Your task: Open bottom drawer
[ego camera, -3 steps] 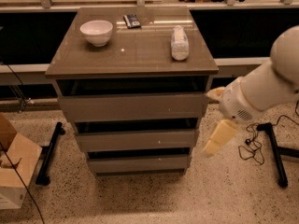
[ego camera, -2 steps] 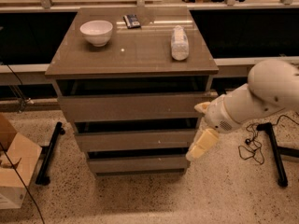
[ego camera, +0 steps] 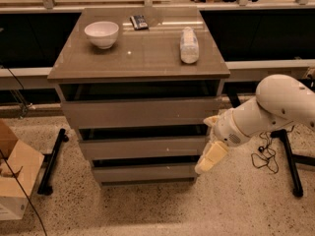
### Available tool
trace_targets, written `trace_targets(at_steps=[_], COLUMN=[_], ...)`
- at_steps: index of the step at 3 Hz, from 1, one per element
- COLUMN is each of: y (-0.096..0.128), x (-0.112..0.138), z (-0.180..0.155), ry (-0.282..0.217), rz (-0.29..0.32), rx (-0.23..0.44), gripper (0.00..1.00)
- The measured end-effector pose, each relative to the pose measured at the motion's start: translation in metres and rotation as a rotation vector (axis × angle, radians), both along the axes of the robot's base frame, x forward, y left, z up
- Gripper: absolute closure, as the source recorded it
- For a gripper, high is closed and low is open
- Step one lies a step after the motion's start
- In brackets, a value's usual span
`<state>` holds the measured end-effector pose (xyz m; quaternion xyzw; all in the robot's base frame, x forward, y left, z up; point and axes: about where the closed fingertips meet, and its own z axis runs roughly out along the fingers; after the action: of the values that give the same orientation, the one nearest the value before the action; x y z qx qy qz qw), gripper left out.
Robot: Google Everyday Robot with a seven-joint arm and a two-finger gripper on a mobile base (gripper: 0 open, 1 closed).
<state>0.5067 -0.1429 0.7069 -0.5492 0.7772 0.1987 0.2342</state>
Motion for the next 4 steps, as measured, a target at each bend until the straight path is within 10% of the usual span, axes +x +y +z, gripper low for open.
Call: trace_targets(at_steps=[1,4], y=[0.008,0.060], x=[-0.004,0.031], z=[-0.009,-0.148], ry=[0.013,-0.013], rz=[-0.024,-0.076], rx=[-0.038,0.127], gripper=[0.00,0.00])
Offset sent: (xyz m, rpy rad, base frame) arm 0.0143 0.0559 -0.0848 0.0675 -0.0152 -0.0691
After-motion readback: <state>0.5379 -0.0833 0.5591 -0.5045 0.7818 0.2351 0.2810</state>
